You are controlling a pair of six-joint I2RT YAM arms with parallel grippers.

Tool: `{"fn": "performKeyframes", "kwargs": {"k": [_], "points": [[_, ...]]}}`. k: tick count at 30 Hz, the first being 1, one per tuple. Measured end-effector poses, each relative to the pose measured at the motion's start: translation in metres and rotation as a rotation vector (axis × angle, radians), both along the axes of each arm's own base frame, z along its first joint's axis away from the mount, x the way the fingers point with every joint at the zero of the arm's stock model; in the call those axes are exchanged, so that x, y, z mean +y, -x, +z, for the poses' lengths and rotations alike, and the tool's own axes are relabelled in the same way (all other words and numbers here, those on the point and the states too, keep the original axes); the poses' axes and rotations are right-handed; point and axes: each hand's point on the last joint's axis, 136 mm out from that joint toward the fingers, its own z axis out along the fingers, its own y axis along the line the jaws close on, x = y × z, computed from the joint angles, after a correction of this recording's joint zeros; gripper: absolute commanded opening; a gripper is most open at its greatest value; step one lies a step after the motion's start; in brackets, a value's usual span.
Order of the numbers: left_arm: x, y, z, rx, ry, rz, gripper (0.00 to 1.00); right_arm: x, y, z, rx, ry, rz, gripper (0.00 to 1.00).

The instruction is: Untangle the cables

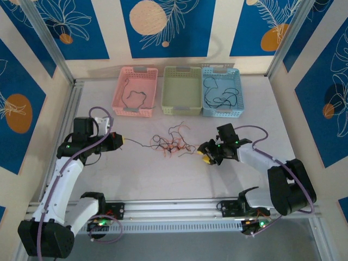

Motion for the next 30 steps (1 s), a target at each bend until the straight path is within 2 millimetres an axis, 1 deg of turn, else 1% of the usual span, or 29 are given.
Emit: {"fn": "performKeyframes", "kwargs": {"k": [3, 6, 12, 19, 26, 30], "points": [[0.001, 0.001, 0.002, -0.01, -0.003, 0.003, 0.0, 0.008, -0.005, 0.005, 0.022, -0.045, -0.054, 0.41], [0.001, 0.001, 0.003, -0.014, -0.004, 0.005, 0.0, 0.01, -0.008, 0.004, 0.065, -0.073, -0.118, 0.4], [0.001, 0.001, 0.003, -0.014, -0.004, 0.004, 0.0, 0.008, -0.004, -0.009, 0.143, -0.101, -0.212, 0.39], [0.002, 0.001, 0.004, -0.021, -0.01, 0.01, 0.0, 0.009, -0.002, -0.029, 0.243, -0.09, -0.263, 0.38], [0.003, 0.002, 0.006, -0.032, -0.011, 0.011, 0.0, 0.011, -0.009, -0.032, 0.284, -0.109, -0.286, 0.37], [0.003, 0.003, 0.005, -0.026, -0.011, 0.011, 0.0, 0.014, -0.017, -0.03, 0.277, -0.119, -0.288, 0.37]]}}
